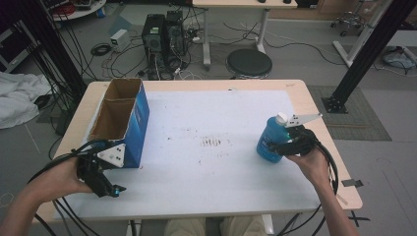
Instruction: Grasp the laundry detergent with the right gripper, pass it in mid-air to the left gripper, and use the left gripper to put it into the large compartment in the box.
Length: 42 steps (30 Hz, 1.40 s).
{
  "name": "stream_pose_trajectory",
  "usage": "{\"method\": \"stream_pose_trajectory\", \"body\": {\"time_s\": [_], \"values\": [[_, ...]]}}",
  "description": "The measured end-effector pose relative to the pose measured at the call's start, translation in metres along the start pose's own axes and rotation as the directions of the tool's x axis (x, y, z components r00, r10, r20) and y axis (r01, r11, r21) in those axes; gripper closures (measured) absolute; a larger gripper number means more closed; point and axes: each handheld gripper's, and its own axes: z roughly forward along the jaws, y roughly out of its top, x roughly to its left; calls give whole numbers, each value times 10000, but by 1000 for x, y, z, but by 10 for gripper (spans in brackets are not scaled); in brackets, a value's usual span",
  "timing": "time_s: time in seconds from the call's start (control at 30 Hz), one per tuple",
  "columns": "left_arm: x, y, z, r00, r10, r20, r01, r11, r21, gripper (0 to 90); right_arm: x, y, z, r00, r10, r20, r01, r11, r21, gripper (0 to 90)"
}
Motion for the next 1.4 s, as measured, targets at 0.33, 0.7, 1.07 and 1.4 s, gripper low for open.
{"method": "stream_pose_trajectory", "body": {"time_s": [0.33,0.7,1.07,1.4], "values": [[0,3,1,10000,13,15,-13,10000,-66,229,-5,-4,-1,9991,363,-240,-373,9985,-391,441],[2,9,-1,10000,61,52,-60,9999,-138,229,-5,-4,-1,9995,173,-264,-187,9984,-542,460],[13,46,-25,9999,-99,140,110,9967,-800,229,13,24,-2,9825,-1179,-1444,1102,9921,-608,461],[28,120,-34,9988,377,325,-354,9970,-682,229,36,64,12,8959,-2809,-3442,2695,9595,-814,459]]}}
